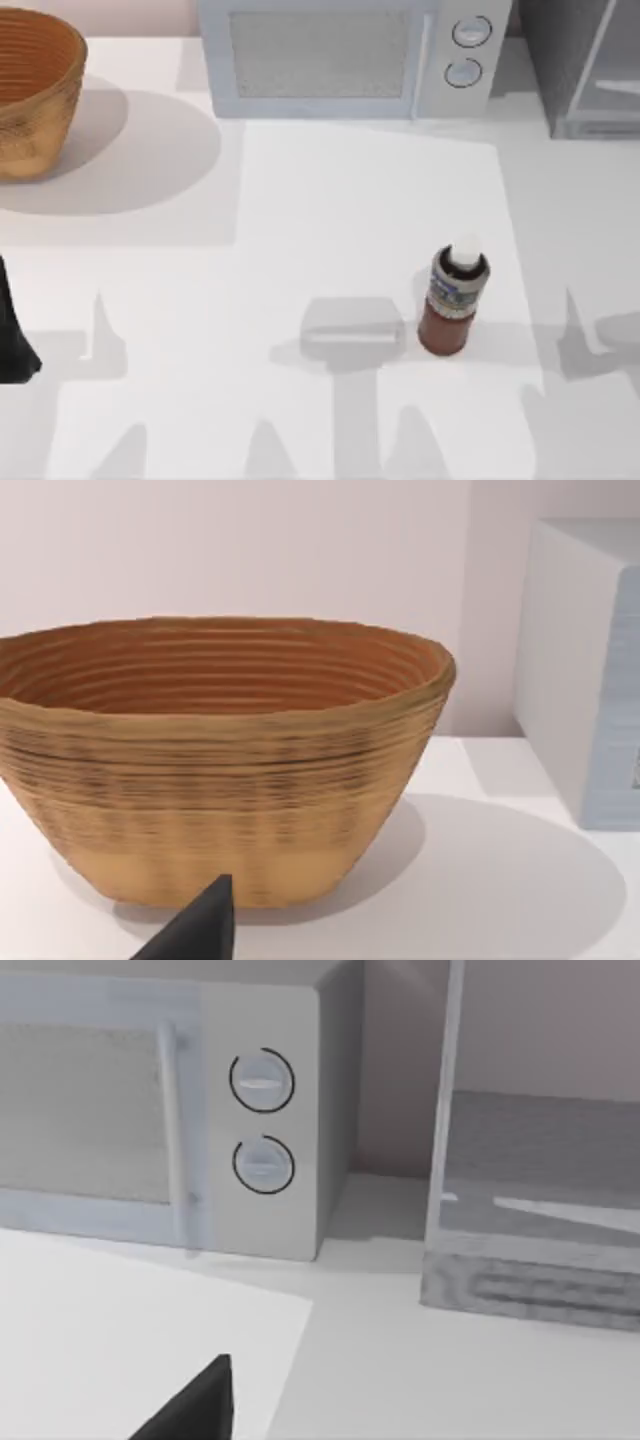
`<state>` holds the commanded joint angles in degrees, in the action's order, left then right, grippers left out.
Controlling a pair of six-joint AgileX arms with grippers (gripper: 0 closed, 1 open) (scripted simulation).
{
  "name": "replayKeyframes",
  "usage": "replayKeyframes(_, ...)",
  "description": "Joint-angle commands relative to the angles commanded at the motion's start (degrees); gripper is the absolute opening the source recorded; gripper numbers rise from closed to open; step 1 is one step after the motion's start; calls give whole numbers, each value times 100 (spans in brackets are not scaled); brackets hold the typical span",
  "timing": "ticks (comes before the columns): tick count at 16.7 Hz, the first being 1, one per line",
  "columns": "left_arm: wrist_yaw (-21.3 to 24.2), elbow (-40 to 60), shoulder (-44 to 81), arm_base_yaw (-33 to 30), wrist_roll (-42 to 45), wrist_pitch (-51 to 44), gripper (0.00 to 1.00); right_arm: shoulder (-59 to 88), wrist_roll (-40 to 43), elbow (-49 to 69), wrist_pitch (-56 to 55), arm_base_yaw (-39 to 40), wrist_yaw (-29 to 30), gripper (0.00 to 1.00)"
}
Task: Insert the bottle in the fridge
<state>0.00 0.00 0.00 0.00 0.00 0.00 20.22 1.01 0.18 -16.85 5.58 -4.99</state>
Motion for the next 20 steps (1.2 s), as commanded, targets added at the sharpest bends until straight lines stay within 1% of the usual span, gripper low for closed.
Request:
replayKeyframes(3,0,0,0,0,0,0,100,1263,39,30,-957,230,-201,100)
replayKeyframes(14,0,0,0,0,0,0,100,4782,80,129,-3889,1011,-891,100)
replayKeyframes(20,0,0,0,0,0,0,100,7013,122,229,-5780,1460,-1289,100)
